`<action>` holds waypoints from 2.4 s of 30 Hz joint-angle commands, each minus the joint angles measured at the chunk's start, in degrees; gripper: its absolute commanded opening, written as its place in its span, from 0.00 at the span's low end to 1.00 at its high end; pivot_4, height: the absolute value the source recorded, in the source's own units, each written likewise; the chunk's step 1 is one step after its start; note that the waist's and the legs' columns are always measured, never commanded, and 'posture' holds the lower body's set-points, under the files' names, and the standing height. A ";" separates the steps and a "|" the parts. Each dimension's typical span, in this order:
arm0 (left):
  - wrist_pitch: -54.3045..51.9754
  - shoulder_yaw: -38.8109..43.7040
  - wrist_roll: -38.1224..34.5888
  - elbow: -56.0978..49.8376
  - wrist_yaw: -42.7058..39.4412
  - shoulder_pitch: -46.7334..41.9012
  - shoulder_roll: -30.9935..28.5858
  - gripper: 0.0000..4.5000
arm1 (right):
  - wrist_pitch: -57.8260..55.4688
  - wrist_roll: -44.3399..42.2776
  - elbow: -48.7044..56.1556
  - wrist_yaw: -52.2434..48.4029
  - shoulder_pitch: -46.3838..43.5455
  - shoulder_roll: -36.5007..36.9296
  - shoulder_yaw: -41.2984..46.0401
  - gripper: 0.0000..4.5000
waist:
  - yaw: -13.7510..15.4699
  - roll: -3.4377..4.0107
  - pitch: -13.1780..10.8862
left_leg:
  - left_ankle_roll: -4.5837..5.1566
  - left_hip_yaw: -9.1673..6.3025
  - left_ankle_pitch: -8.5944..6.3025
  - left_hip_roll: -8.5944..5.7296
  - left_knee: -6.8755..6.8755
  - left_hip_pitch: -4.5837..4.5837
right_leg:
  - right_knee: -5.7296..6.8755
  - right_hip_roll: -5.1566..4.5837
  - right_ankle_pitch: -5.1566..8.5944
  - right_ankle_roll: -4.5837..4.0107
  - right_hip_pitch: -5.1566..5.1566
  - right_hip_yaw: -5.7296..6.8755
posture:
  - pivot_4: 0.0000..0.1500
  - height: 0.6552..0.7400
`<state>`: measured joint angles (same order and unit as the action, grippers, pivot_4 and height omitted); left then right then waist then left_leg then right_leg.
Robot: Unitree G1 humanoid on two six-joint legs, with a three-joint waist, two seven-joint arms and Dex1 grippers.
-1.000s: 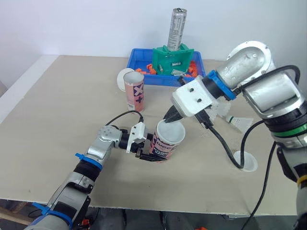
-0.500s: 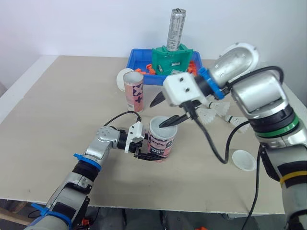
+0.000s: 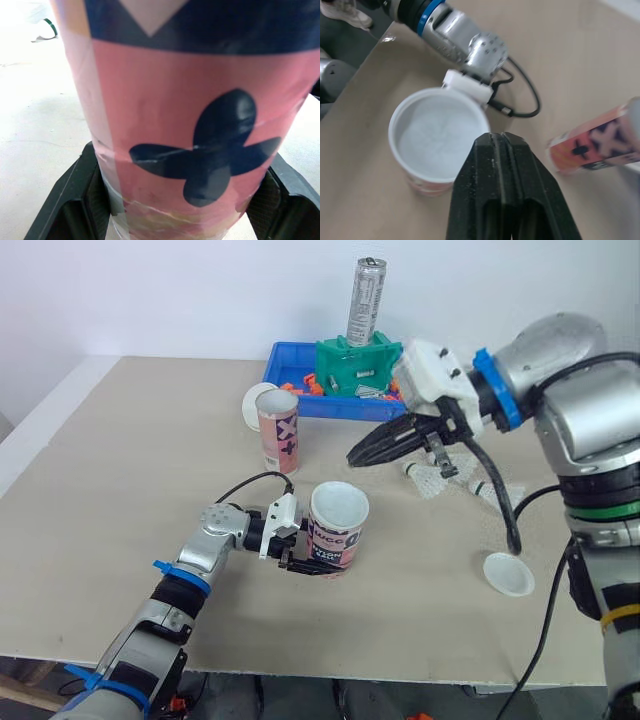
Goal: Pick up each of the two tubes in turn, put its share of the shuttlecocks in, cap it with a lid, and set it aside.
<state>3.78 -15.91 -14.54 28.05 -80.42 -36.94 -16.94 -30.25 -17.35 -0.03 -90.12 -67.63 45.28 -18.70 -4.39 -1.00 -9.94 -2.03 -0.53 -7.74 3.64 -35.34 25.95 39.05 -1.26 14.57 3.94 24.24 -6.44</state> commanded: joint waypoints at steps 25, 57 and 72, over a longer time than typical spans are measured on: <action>-1.66 -0.15 2.83 1.90 0.34 0.31 -0.98 0.72 | 16.45 20.58 5.50 -2.29 6.21 -3.86 -19.97 0.01 | -0.56 -0.51 1.28 | -0.93 -0.51 -0.67 -0.03 0.06 -1.81 | -0.50 -0.21 0.11 -0.24 -1.02 0.27 | 1.00 0.85; -7.02 1.61 -0.27 -0.62 -4.66 -2.29 -1.97 0.99 | -17.39 -11.70 29.07 27.17 44.62 7.83 26.70 1.00 | 1.71 -0.31 1.00 | -0.60 -0.67 -0.95 -0.09 0.53 -0.66 | -0.91 -0.09 -0.06 -0.02 -0.08 0.37 | 1.00 0.85; -7.48 9.50 -4.07 -11.15 -5.25 2.81 -15.41 0.99 | -7.75 -6.79 31.87 38.14 51.74 -0.55 18.16 1.00 | 1.54 -0.54 0.82 | -0.60 -0.70 -0.95 -0.01 0.72 -0.69 | -0.93 0.01 -0.08 0.08 -0.05 0.37 | 1.00 0.85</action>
<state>-2.26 -9.20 -15.56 21.27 -85.72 -34.00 -31.48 -40.99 -25.44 31.15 -53.36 -14.94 45.09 -0.20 -2.85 -1.54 -9.12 -2.63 -1.24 -8.69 3.63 -34.62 25.28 38.13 -1.25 14.50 4.02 24.19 -6.06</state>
